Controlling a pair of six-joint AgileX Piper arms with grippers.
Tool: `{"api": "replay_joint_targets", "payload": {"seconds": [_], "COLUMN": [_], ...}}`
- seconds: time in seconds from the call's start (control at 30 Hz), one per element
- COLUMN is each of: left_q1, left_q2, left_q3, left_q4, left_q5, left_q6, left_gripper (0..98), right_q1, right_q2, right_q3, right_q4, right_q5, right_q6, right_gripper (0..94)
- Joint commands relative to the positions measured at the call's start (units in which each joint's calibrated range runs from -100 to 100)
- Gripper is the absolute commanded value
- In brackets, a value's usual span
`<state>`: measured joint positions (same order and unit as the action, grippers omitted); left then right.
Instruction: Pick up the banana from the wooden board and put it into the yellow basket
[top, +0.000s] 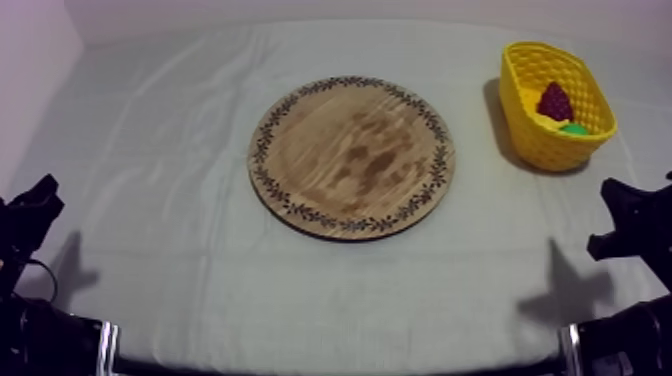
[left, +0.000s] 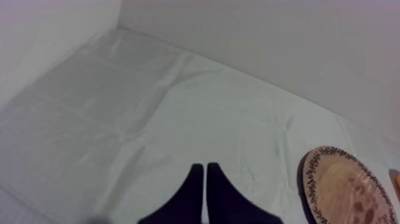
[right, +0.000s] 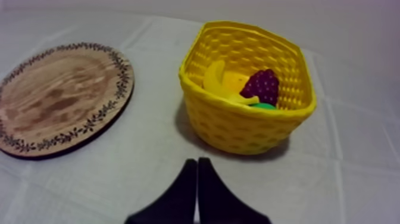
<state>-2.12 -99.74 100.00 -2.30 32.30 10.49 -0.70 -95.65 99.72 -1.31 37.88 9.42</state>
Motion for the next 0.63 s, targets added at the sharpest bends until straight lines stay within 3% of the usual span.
{"api": "replay_joint_targets", "payload": {"seconds": [0.0, 0.6], "left_q1": [0.0, 0.0], "left_q2": [0.0, 0.0], "left_q3": [0.0, 0.0], "left_q4": [-0.02, -0.02], "left_q5": [0.0, 0.0], "left_q6": [0.0, 0.0], "left_gripper": [0.1, 0.1], "right_q1": [0.0, 0.0], "right_q2": [0.0, 0.0], "right_q3": [0.0, 0.1], "right_q4": [-0.1, -0.1], "right_q5": [-0.1, -0.2], "right_q6": [0.9, 0.5], "right_gripper": [0.7, 0.7]}}
